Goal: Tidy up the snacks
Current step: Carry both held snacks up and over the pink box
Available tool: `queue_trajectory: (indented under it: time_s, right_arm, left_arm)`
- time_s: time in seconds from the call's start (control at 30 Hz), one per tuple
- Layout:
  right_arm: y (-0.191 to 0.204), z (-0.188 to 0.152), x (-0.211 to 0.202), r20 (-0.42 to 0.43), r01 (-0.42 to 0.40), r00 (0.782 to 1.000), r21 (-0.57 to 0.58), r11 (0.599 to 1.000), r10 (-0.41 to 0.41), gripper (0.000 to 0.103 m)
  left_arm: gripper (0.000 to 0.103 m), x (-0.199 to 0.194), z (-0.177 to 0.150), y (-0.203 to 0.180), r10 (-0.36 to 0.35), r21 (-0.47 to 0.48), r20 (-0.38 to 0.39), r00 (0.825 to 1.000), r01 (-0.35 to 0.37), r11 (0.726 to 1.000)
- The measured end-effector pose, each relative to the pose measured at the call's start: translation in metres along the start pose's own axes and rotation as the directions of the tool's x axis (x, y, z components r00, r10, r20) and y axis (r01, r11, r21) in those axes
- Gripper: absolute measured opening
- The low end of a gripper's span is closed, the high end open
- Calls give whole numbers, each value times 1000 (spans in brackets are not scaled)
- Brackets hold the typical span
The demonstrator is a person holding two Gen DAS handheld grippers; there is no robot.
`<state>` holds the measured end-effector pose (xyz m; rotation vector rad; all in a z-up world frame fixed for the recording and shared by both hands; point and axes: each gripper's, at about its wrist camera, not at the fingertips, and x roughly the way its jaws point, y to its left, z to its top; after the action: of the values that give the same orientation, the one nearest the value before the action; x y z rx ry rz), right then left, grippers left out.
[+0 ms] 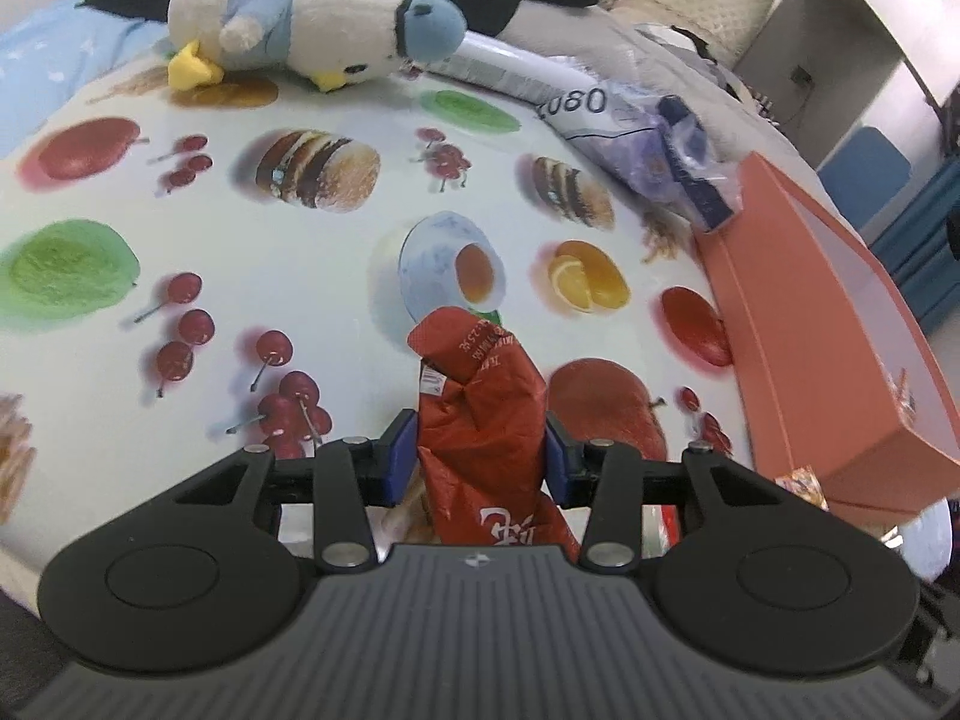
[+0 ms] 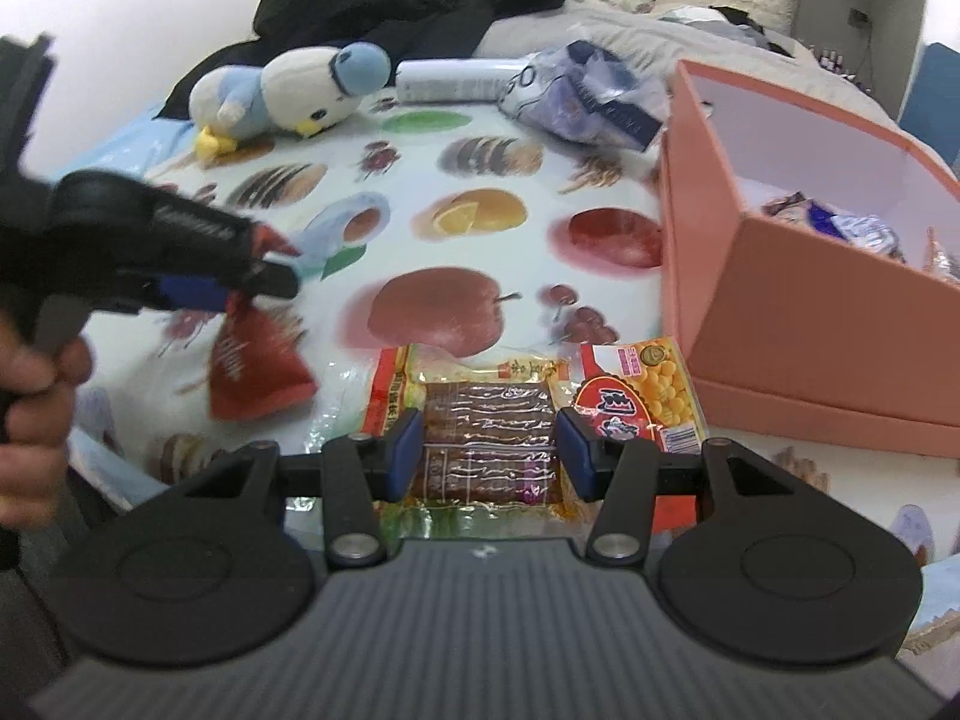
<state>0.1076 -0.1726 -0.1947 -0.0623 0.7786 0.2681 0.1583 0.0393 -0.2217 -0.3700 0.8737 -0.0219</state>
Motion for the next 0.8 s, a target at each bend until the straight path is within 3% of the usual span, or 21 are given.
queue_trajectory:
  time_s: [0.47, 0.67, 0.8]
  right_arm:
    - [-2, 15, -42, 79, -14, 997, 36, 999, 11, 51]
    - [-5, 25, -77, 114, -20, 993, 55, 998, 13, 51]
    - [-11, 29, -101, 140, 0, 990, 72, 997, -10, 51]
  left_arm:
    - [48, -65, -10, -32, -16, 97, -14, 1000, 17, 995]
    - [48, -95, -8, -45, -3, 150, -10, 1000, 5, 989]
    - [48, -107, -3, -55, -38, 158, -21, 999, 40, 987]
